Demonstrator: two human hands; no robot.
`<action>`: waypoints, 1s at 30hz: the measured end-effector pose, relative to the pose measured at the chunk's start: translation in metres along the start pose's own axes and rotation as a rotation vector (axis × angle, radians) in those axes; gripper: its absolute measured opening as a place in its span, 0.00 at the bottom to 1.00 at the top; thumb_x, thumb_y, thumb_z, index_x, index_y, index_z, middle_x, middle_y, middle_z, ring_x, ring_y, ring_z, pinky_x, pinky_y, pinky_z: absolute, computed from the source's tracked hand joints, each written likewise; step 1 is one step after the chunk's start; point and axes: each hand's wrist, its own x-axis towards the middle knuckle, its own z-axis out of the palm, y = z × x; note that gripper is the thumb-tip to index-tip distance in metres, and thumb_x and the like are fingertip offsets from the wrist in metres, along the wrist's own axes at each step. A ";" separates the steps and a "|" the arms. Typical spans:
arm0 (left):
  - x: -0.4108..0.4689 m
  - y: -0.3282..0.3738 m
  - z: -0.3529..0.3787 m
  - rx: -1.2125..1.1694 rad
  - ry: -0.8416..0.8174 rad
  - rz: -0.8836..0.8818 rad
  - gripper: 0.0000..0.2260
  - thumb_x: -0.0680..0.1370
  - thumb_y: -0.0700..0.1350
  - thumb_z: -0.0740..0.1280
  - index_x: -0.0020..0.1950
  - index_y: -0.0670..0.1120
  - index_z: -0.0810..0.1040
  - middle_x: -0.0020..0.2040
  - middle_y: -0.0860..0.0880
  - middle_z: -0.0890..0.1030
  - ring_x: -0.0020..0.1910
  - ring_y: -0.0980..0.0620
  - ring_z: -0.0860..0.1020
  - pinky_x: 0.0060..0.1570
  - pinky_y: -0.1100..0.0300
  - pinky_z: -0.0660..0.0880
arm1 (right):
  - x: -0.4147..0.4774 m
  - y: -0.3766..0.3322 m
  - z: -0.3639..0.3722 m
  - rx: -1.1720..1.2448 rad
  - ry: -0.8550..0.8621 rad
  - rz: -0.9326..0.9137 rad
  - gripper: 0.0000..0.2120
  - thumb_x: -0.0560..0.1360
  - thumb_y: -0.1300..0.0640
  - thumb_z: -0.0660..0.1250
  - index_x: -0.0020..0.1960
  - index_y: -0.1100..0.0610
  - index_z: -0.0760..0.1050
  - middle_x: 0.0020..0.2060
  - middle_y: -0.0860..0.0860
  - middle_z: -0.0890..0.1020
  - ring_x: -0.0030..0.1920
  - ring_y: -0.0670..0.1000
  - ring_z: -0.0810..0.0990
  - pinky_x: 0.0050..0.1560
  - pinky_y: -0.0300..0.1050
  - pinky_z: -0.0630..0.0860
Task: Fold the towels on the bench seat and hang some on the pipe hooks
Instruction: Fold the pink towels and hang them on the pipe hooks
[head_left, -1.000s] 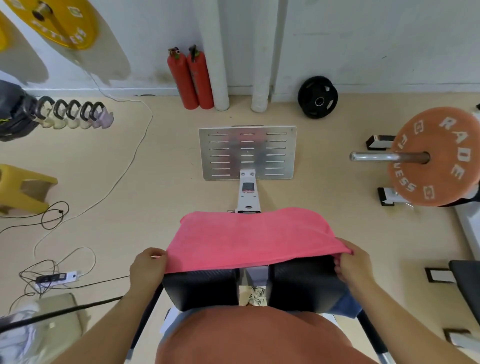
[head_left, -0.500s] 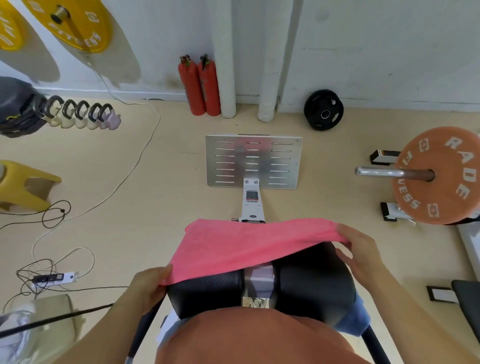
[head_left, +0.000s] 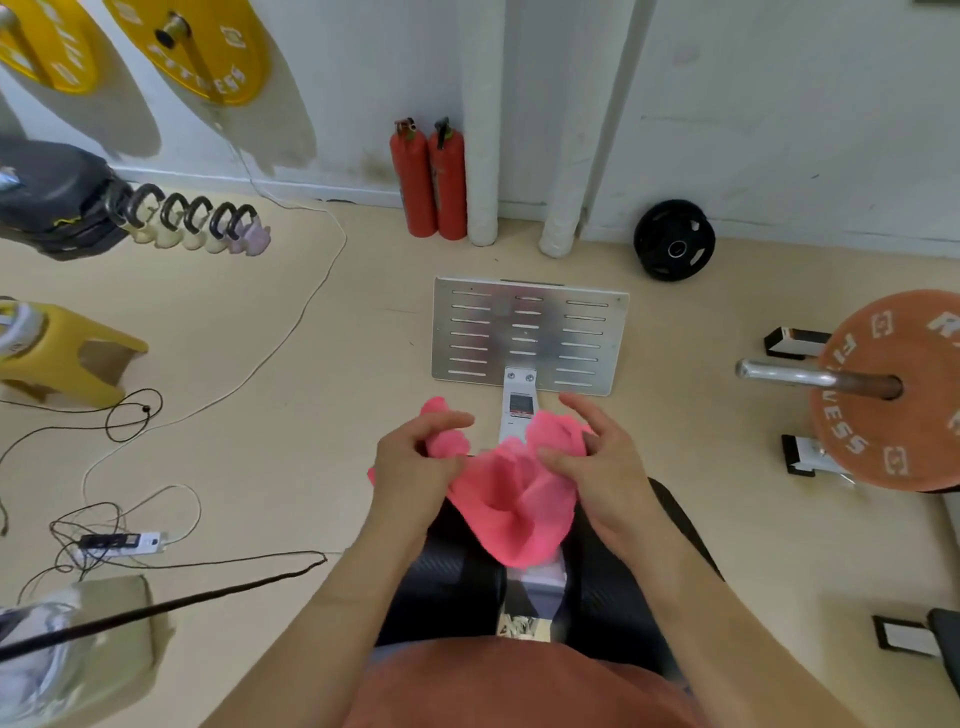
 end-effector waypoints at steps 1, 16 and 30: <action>-0.005 0.013 0.008 -0.049 -0.068 0.023 0.22 0.65 0.28 0.68 0.43 0.55 0.84 0.47 0.56 0.84 0.52 0.54 0.79 0.51 0.58 0.76 | -0.006 -0.009 0.011 0.029 -0.049 -0.017 0.36 0.68 0.73 0.71 0.67 0.43 0.72 0.61 0.56 0.79 0.59 0.54 0.80 0.62 0.58 0.76; -0.041 0.065 0.013 -0.044 -0.292 0.208 0.19 0.71 0.26 0.63 0.49 0.47 0.82 0.40 0.49 0.84 0.37 0.55 0.80 0.35 0.65 0.76 | -0.032 -0.058 0.010 0.087 -0.110 -0.093 0.10 0.81 0.59 0.59 0.56 0.55 0.79 0.49 0.57 0.85 0.50 0.57 0.83 0.54 0.54 0.80; -0.039 0.101 0.001 0.015 -0.563 0.364 0.03 0.67 0.41 0.73 0.40 0.45 0.83 0.52 0.49 0.83 0.54 0.53 0.81 0.52 0.60 0.76 | -0.053 -0.089 0.004 -0.003 -0.233 -0.377 0.07 0.76 0.67 0.65 0.49 0.59 0.80 0.39 0.50 0.85 0.41 0.47 0.83 0.42 0.37 0.78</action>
